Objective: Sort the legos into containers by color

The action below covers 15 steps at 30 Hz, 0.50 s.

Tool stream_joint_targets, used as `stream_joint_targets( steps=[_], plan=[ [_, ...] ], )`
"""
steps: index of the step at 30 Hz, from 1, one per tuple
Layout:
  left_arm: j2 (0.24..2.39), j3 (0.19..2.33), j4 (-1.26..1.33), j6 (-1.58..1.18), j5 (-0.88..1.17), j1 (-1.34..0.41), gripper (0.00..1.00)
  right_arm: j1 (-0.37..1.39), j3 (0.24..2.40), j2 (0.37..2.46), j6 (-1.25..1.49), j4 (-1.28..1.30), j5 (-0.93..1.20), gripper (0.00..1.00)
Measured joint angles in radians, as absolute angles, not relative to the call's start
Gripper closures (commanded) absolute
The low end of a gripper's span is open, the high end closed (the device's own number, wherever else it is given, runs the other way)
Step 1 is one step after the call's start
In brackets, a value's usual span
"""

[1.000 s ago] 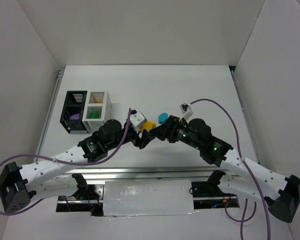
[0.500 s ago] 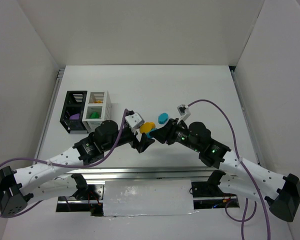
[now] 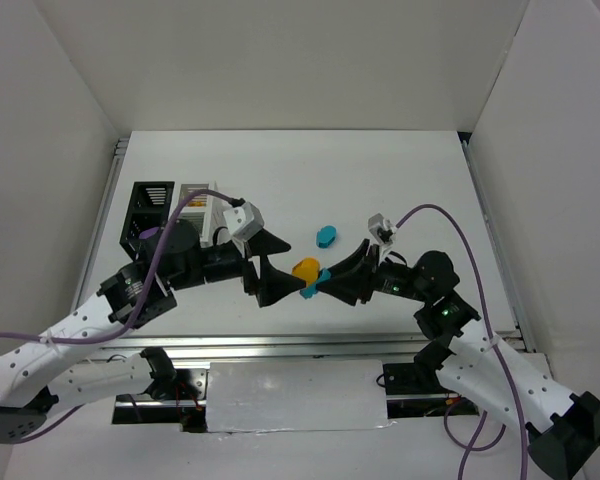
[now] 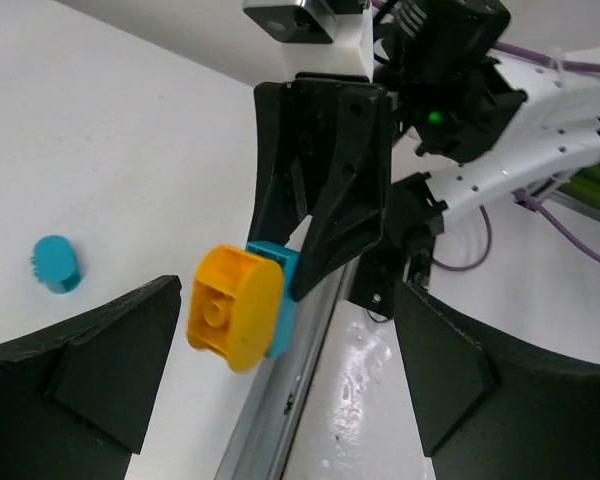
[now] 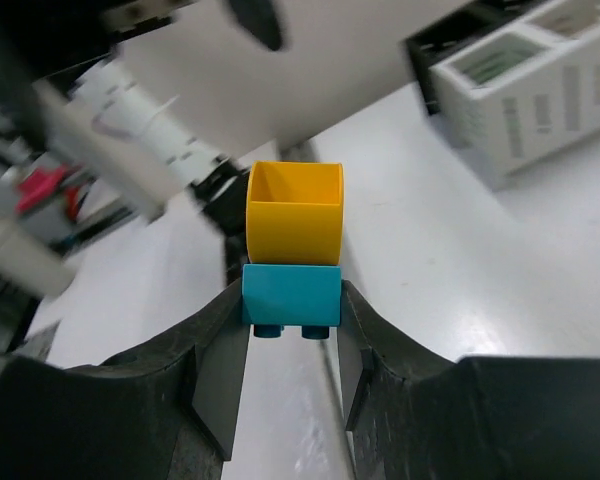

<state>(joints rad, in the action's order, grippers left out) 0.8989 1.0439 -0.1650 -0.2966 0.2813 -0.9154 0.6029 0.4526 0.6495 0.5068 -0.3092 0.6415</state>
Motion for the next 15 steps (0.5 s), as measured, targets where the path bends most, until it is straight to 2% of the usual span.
stream_joint_targets(
  steps=[4, 9, 11, 15],
  plan=[
    [0.918, 1.041, -0.196, -0.299, 0.349, -0.915, 0.00, 0.603, 0.461, 0.651, 0.505, -0.369, 0.846, 1.00],
    [0.946, 1.010, -0.232, -0.300, 0.412, -0.915, 0.02, 0.603, 0.474, 0.645, 0.516, -0.409, 0.957, 1.00],
    [0.948, 1.000, -0.239, -0.304, 0.441, -0.915, 0.09, 0.603, 0.482, 0.638, 0.514, -0.407, 0.971, 1.00],
    [0.948, 0.998, -0.233, -0.320, 0.491, -0.915, 0.34, 0.603, 0.503, 0.638, 0.499, -0.398, 0.973, 1.00]
  ],
)
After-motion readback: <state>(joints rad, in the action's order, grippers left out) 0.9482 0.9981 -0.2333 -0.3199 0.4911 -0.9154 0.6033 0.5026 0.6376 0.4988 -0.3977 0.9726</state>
